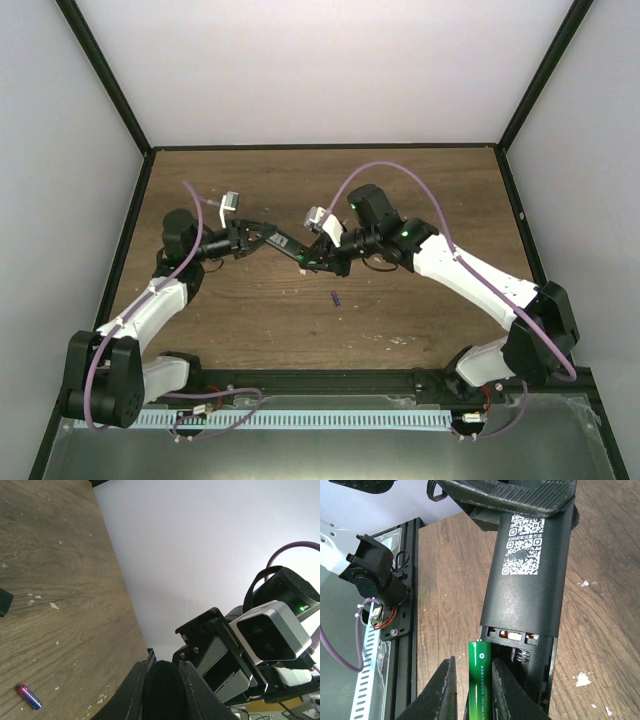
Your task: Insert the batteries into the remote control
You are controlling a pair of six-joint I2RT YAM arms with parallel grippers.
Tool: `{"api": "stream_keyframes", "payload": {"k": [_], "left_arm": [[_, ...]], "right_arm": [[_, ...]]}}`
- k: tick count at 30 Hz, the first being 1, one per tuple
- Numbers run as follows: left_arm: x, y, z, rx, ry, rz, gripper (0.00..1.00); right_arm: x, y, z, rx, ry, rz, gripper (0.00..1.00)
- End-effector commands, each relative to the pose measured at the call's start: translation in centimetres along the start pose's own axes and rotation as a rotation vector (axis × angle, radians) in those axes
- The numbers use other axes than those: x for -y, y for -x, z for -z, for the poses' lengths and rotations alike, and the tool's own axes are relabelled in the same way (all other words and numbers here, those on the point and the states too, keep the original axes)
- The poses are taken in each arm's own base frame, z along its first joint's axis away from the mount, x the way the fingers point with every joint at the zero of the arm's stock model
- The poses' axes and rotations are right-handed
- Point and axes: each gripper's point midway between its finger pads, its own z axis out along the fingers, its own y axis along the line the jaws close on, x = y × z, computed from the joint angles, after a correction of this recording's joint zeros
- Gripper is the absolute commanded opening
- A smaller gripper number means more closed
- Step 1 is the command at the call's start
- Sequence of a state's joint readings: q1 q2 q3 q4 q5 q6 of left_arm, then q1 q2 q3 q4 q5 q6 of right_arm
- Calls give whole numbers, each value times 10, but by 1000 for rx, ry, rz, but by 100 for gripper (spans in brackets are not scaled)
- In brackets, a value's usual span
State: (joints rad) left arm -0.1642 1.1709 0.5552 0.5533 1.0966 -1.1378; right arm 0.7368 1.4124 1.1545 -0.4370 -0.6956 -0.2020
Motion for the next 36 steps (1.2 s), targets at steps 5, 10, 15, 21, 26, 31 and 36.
{"api": "stream_keyframes", "payload": {"k": [5,10,15,21,26,31,36], "left_arm": [[11,0,-1,-2,-32,-41,0],[11,1,0,0,-33,-41,0],[12,0,0,-2,-35,-42,0],[13,0,0,-4,-40,-40,0],[15,0,0,-5,-45,-40,0],[16,-1,0,-9,-49,-39,0],[20,-1,1,-8,-62,-38,0]], "right_arm": [[0,6,6,2,-41,27,14],[6,6,7,5,-76,30,12],[10,12,10,23,-109,33,18],[8,23,15,62,-116,51,24],[10,28,15,80,-127,58,26],[11,36,18,95,-137,69,28],[8,51,30,142,-170,84,38]]}}
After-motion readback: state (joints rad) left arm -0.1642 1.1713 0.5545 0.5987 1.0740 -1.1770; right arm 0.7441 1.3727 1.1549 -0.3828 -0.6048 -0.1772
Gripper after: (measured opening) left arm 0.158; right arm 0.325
